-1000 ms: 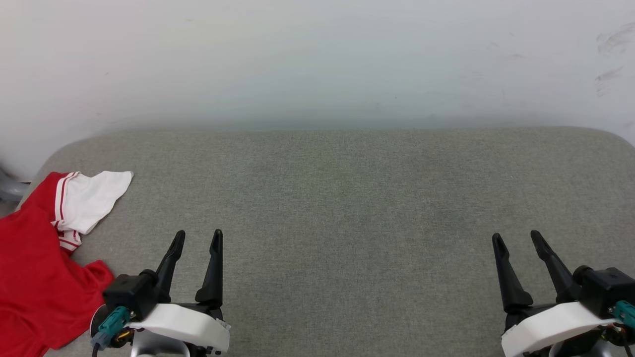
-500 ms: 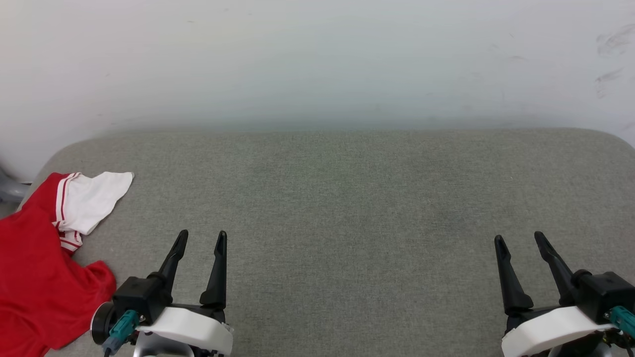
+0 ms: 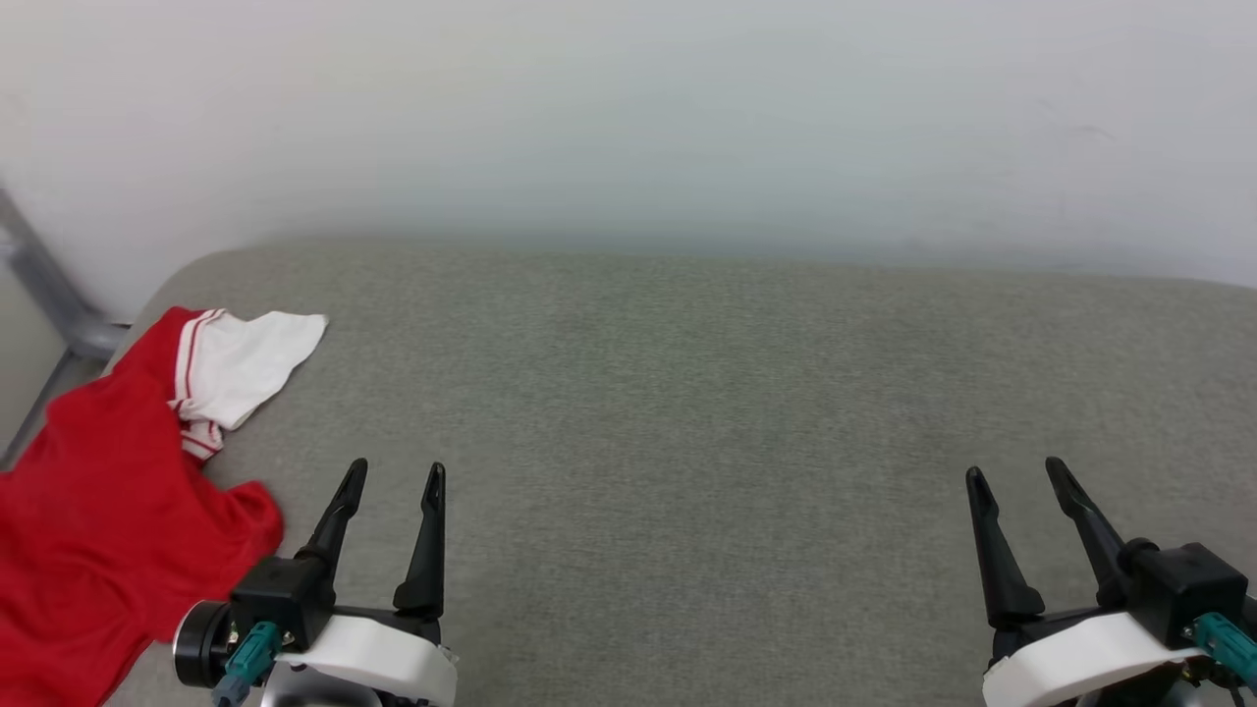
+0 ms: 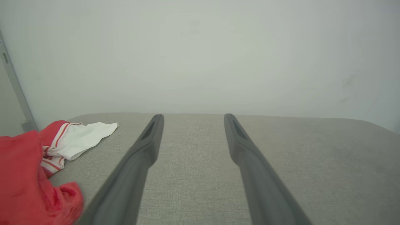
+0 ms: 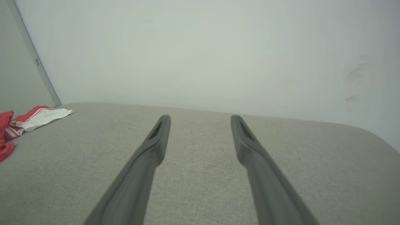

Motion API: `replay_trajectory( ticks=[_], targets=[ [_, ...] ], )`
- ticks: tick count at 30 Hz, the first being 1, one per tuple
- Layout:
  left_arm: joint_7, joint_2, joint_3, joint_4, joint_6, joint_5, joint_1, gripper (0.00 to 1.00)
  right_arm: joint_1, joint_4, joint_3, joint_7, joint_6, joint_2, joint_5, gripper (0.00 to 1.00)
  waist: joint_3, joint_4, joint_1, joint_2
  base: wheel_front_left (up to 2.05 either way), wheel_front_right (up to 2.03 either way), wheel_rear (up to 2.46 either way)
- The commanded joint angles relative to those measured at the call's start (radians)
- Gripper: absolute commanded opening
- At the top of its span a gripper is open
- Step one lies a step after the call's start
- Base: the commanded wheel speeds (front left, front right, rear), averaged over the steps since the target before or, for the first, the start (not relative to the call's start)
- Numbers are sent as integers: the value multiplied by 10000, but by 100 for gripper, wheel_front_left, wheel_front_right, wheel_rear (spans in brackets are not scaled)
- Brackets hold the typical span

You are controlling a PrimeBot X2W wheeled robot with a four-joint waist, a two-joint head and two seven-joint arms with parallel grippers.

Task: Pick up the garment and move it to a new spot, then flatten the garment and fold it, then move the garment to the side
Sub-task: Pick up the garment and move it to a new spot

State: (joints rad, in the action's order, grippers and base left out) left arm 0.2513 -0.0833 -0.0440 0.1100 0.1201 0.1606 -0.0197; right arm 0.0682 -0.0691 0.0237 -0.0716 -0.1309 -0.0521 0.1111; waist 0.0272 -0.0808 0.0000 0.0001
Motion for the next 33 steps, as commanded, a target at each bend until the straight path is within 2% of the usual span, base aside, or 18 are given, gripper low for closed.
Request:
replay_trajectory(
  ticks=[1, 21, 27, 33],
  targets=[
    [93, 31, 45, 25, 39, -189, -43, 100, 16, -41, -37, -77, 3, 25, -170, 100, -42, -350, 0, -1, 0, 0, 0],
    [143, 93, 608, 416, 85, -116, -49, 100, -254, 156, -441, -346, 3, 20, -44, 100, -164, -2936, 0, -1, 0, 0, 0],
    [143, 121, 667, 476, 95, -108, -59, 100, -262, 168, -478, -352, 5, 20, -80, 100, -166, -3432, 0, -1, 0, 0, 0],
    [143, 108, 702, 585, 101, -94, -149, 100, -302, 186, -499, -366, 5, 21, -114, 100, -156, -3640, 0, -1, 0, 0, 0]
  ],
)
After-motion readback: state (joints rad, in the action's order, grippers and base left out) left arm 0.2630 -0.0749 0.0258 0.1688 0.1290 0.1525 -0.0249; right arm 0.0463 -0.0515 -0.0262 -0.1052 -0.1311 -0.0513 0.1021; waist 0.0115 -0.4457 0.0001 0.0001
